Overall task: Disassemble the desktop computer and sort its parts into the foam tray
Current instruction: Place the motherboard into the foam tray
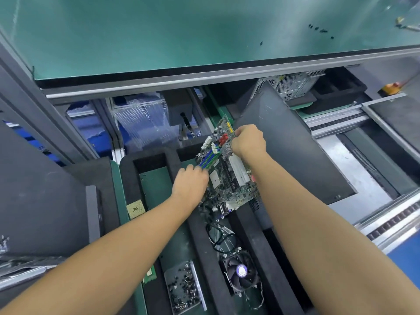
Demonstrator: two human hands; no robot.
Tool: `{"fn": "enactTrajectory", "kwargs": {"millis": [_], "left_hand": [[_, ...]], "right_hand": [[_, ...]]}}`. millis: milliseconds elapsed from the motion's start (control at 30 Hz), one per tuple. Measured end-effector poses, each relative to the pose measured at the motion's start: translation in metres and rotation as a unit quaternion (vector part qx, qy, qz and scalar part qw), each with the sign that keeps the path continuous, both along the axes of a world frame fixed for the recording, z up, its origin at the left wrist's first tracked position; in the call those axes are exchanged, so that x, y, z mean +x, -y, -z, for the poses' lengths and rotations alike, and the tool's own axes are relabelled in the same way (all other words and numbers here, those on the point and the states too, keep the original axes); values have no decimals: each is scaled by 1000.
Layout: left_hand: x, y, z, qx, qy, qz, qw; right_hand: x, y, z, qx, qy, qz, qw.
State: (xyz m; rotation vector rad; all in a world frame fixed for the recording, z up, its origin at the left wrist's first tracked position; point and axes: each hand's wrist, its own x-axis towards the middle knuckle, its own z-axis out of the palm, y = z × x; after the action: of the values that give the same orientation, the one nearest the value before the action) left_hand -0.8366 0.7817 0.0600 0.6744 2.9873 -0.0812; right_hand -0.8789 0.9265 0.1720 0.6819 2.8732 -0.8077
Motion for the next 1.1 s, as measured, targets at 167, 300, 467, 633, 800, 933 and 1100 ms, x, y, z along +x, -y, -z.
{"fn": "enactTrajectory", "kwargs": {"millis": [167, 300, 467, 633, 800, 933, 1100], "left_hand": [[12, 2, -10, 36, -50, 12, 998], [13, 7, -13, 72, -106, 32, 991], [-2, 7, -38, 119, -132, -15, 984], [-23, 15, -62, 186, -137, -79, 970], [-38, 26, -67, 247, -117, -127, 954], [-34, 31, -47, 252, -52, -147, 955], [-19, 37, -20, 276, 34, -166, 946]], "right_hand": [[-2, -9, 1, -40, 1, 23, 999], [2, -5, 9, -25, -21, 4, 999], [3, -2, 8, -3, -30, -33, 999], [-1, -3, 3, -4, -37, -30, 999], [-4, -11, 11, -48, -9, -4, 999], [-11, -18, 19, -98, 15, 39, 994], [-13, -27, 37, -137, 21, 62, 988]]}}
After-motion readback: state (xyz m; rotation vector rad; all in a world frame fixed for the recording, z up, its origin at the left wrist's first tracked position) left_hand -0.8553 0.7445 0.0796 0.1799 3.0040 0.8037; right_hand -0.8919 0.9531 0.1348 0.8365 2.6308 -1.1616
